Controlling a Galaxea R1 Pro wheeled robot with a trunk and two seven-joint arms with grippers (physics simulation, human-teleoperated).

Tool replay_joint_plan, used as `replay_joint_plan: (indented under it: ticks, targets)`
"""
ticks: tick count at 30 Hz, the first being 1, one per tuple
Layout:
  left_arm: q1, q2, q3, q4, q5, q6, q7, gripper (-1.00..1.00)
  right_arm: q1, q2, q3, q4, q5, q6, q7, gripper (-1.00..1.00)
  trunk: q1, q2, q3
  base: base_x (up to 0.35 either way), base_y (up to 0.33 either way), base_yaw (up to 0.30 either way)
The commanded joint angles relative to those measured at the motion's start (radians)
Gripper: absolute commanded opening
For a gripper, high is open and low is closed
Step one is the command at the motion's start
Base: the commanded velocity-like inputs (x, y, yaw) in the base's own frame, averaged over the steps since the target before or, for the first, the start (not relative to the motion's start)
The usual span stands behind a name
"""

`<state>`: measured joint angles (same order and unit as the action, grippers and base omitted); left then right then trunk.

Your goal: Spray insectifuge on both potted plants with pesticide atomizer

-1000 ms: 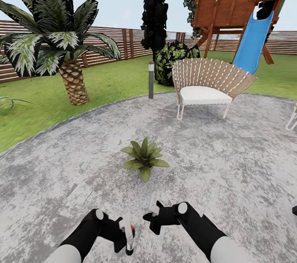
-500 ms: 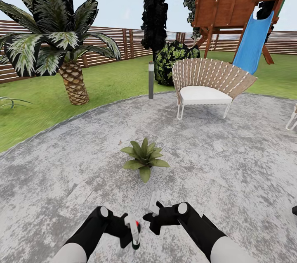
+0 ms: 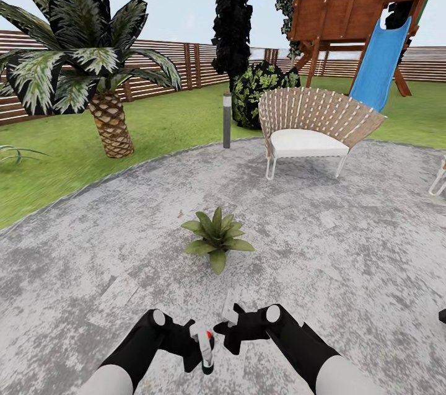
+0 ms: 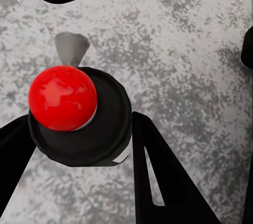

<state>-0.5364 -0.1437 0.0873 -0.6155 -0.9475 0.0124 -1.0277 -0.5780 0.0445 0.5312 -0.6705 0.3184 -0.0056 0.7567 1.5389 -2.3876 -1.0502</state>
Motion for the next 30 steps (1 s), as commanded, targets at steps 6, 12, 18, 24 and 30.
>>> replay_joint_plan:
  ticks: [6, 12, 18, 24, 30]
  targets:
    - [-0.001, -0.006, 0.007, -0.001, -0.007, 0.0, -0.007, -1.0, 0.0, 0.0, 0.0, -0.001, 0.008, -0.001, 0.003, -1.0, 0.0, 0.0, -0.001, 0.0, 0.0, 0.0]
    - [-0.001, -0.007, 0.007, -0.001, -0.005, 0.0, -0.009, -1.0, 0.0, 0.0, 0.0, -0.001, 0.008, -0.001, 0.003, -1.0, 0.0, 0.0, -0.001, 0.0, 0.0, 0.0]
    - [-0.002, -0.008, 0.008, -0.001, -0.005, 0.0, -0.011, -1.0, 0.0, 0.0, 0.0, -0.001, 0.008, -0.001, 0.003, -1.0, 0.0, 0.0, -0.001, 0.0, 0.0, 0.0]
    - [-0.002, -0.009, 0.007, -0.001, 0.015, -0.001, -0.011, -1.0, 0.0, 0.0, 0.0, -0.001, 0.008, -0.001, 0.003, -1.0, 0.0, 0.0, -0.001, 0.0, 0.0, 0.0]
    - [-0.002, -0.008, 0.007, -0.001, 0.041, 0.0, -0.012, -1.0, 0.0, 0.0, 0.0, -0.001, 0.008, -0.001, 0.003, -1.0, 0.0, 0.0, -0.001, 0.0, 0.0, 0.0]
